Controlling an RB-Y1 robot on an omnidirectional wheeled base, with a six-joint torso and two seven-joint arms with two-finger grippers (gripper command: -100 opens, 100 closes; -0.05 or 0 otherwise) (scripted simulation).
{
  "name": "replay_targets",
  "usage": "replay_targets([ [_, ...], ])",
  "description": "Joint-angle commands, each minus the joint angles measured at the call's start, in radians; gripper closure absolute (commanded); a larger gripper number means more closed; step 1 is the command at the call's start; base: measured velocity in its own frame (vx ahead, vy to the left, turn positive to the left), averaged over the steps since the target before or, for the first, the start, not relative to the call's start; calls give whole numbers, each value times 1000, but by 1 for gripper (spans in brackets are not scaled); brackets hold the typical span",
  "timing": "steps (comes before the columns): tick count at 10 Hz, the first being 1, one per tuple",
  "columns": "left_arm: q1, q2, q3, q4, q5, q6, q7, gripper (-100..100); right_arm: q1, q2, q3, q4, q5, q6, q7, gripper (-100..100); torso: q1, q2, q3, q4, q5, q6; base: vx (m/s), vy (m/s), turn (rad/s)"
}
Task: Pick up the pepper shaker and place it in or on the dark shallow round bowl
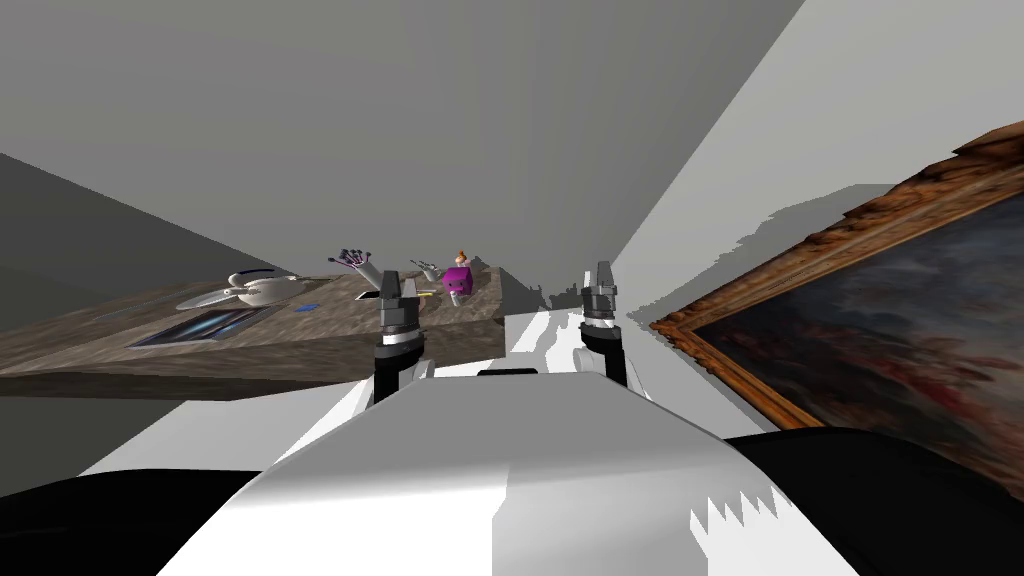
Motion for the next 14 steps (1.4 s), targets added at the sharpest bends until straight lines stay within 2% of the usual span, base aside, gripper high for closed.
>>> replay_targets([
  [1, -1, 31, -3, 17, -4, 2, -3, -100, 0, 0, 0, 0, 0, 0, 0, 0, 0, 0, 0, 0, 0, 0, -7, 0, -25],
  [3, -2, 75, -10, 57, -14, 9, -12, -100, 0, 0, 0, 0, 0, 0, 0, 0, 0, 1, 0, 0, 0, 0, -20, 5, -44],
  [5, -4, 101, -14, 95, -25, 17, -21, -100, 0, 0, 0, 0, 0, 0, 0, 0, 1, 2, 1, 0, 0, 0, -34, 12, -45],
  [6, -6, 125, -20, 140, -39, 28, -32, -100, 0, 0, 0, 0, 0, 0, 0, 0, 1, 2, 1, 0, 0, 0, -38, 16, -76],
  [14, -31, 215, -37, 351, -120, 111, -100, -100, 0, 0, 0, 0, 0, 0, 0, 0, 0, 1, 0, 0, 0, 0, -23, 7, -60],
])
